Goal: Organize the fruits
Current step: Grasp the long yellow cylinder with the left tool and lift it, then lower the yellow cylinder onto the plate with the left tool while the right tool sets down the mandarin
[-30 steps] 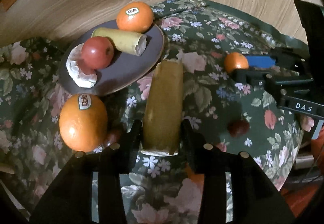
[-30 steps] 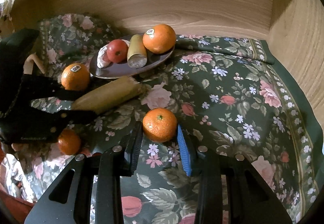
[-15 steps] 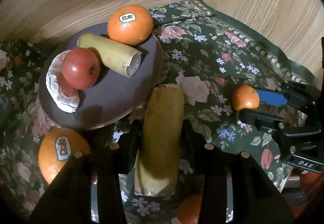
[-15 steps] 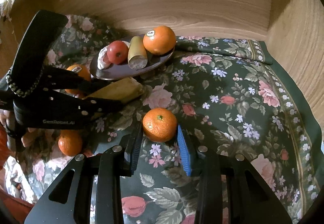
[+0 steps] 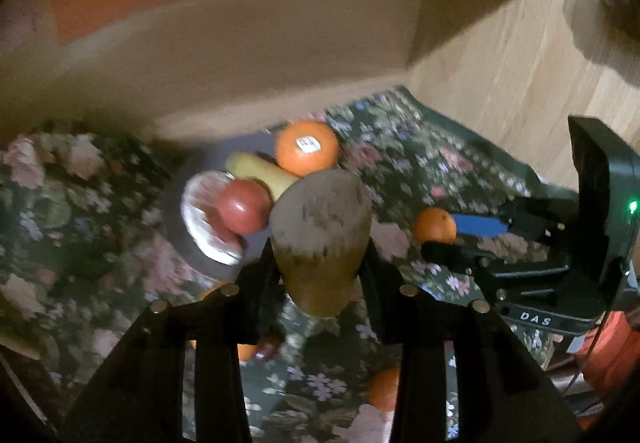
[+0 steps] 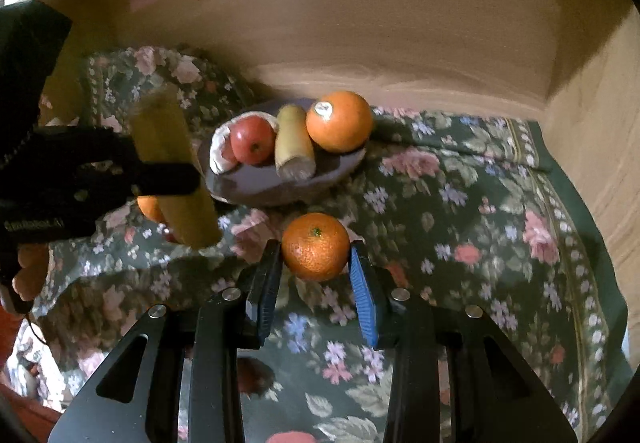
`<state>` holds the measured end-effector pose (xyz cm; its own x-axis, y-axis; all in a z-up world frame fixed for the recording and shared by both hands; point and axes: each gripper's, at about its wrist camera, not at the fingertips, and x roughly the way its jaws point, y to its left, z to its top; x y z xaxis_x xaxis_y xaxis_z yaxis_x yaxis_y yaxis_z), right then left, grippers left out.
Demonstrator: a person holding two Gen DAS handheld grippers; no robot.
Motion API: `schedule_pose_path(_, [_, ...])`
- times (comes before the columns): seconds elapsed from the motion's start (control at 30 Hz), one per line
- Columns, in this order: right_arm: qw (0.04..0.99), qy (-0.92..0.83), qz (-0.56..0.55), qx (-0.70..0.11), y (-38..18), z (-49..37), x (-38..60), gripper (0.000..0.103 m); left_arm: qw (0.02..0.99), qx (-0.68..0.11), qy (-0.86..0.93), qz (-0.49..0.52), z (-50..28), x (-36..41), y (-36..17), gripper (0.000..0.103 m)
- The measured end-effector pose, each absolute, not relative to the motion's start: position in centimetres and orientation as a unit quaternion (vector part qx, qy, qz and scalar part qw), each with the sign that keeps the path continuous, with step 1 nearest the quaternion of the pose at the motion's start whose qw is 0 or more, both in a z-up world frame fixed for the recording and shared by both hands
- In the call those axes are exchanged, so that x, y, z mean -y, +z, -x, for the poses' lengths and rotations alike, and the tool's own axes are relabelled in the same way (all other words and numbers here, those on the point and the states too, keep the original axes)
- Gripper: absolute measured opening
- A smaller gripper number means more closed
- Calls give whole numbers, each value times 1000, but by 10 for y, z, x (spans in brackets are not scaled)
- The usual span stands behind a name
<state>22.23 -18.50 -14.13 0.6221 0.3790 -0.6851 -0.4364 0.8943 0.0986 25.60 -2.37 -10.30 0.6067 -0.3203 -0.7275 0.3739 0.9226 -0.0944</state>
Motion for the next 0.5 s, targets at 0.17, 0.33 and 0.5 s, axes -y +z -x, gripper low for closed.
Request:
schedule_pose_path(0.17, [902,231,50,-361,-131,-230,174,31,905,-389,-172,-19,-270,3,-93,38])
schedule_pose_path(0.33, [903,232,62,-356,-125,-243,163,31,903,-399,-159,0,-291,-12,-97,38])
schedule_pose_path(0.5, [901,232,77,-360,-124,-257,151,31,896,-418,-150,9,-311,-20,-114,38])
